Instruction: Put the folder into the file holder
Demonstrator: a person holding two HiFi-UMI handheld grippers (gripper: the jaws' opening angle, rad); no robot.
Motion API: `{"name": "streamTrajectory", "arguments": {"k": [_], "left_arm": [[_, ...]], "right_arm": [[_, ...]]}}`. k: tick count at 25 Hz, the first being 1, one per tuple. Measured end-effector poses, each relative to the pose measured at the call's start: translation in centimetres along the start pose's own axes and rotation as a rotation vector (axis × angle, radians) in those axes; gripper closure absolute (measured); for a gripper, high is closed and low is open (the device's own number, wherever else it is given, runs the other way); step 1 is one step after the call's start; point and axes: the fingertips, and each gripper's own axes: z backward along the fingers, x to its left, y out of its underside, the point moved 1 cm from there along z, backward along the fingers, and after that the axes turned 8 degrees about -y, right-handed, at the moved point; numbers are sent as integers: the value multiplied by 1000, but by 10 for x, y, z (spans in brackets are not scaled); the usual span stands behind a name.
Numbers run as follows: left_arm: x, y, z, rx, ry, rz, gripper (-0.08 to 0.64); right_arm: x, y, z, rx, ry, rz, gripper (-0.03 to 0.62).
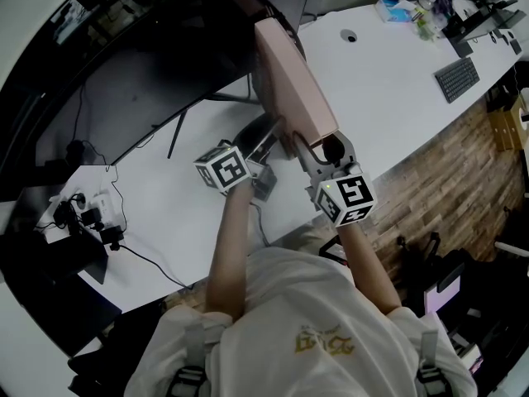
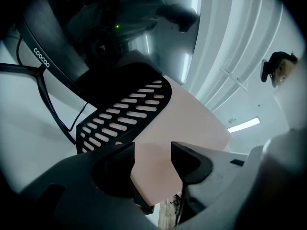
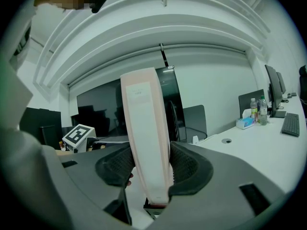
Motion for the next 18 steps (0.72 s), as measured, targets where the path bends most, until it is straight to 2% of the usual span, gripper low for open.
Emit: {"name": "streamTrajectory", "arguments": {"k": [9,18], "left_arm": [[-14,9,8,20,3,-68,325],[-43,8,14,-2,-14,-261,353]], "right_arm": [[6,0,16,-18,15,-25,385],[13,-8,41,-59,19,-47,405]]}}
